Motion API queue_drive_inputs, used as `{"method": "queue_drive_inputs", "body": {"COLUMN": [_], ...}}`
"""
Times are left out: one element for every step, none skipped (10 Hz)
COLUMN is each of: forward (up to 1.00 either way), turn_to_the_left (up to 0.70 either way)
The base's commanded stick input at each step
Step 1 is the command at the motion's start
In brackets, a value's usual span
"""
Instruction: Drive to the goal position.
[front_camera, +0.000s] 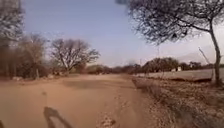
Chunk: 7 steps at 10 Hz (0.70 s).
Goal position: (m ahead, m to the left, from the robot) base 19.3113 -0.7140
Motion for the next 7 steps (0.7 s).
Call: {"method": "queue_drive_inputs", "body": {"forward": [0.70, 0.70, 0.70, 0.70, 0.70, 0.70, 0.70], "turn_to_the_left": [0.00, 0.00, 0.06, 0.23, 0.35, 0.35, 0.00]}}
